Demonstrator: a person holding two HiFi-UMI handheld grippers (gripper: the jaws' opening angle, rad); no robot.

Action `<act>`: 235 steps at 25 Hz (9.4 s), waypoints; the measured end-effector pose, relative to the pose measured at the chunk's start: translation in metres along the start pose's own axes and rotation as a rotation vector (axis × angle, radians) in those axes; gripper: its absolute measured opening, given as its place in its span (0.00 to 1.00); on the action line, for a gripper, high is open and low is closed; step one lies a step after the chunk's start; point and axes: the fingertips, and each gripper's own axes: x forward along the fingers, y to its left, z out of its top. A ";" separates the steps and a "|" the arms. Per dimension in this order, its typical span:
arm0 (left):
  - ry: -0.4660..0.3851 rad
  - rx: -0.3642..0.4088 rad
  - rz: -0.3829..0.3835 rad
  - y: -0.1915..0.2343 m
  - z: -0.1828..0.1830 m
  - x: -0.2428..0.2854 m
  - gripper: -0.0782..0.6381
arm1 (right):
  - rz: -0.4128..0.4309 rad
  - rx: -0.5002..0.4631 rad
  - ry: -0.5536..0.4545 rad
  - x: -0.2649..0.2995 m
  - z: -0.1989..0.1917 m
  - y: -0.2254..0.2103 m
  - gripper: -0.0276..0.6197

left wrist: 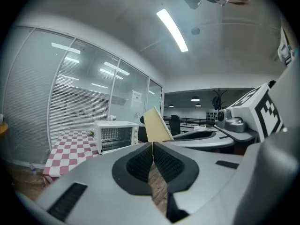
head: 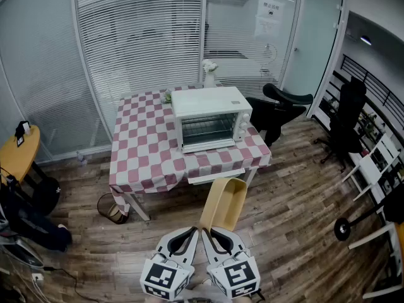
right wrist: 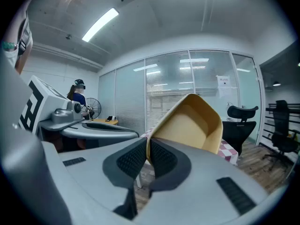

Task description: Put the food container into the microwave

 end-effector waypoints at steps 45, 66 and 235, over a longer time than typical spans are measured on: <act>0.003 0.004 -0.072 0.019 0.015 0.126 0.13 | -0.062 -0.002 0.043 0.048 -0.001 -0.112 0.06; 0.024 0.006 -0.139 0.095 0.021 0.195 0.13 | -0.110 0.017 0.065 0.143 0.003 -0.152 0.06; 0.081 -0.231 0.596 0.304 0.030 0.412 0.13 | 0.317 -0.523 0.451 0.493 -0.115 -0.393 0.26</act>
